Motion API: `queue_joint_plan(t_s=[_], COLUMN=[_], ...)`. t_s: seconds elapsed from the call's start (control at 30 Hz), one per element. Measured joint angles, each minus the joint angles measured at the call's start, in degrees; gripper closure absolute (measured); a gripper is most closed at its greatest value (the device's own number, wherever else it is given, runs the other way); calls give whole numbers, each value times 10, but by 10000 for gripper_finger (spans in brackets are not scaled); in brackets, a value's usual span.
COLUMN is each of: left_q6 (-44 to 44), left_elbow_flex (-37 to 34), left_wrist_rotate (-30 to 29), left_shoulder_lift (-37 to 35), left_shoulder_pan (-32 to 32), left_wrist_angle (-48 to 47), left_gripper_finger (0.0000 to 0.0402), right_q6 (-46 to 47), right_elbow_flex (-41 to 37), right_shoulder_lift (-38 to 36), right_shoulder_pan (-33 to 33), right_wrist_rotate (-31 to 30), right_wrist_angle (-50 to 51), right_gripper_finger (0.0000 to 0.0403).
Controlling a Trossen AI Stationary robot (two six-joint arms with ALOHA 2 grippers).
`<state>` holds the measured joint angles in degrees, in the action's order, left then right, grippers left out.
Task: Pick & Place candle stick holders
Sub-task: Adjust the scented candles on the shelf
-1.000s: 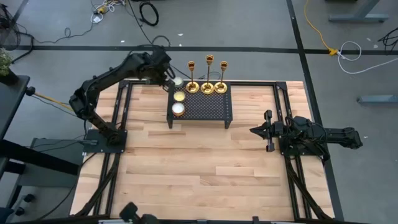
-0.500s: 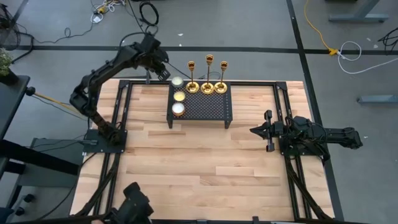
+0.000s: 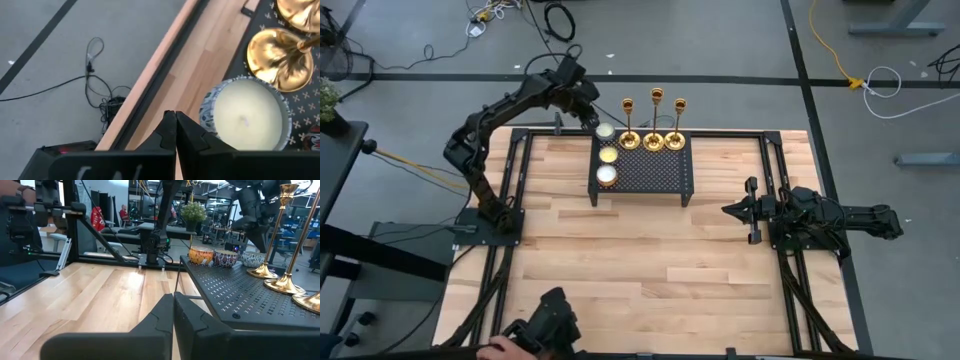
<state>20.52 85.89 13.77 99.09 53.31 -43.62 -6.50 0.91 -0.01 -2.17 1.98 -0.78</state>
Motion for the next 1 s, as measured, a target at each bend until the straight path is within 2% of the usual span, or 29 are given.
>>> queue_joint_plan(t_s=[0.57,1.0], left_q6=[45,63], left_elbow_flex=[0,0], left_wrist_rotate=[14,87], left_shoulder_lift=[14,14], left_shoulder_pan=[-9,-9], left_wrist_angle=[5,4], left_gripper_finger=[401,401], right_q6=[0,0], right_elbow_flex=[0,0], right_shoulder_lift=[0,0], right_shoulder_pan=[0,0], right_wrist_rotate=[0,0], right_wrist_angle=[0,0], right_gripper_finger=[389,389])
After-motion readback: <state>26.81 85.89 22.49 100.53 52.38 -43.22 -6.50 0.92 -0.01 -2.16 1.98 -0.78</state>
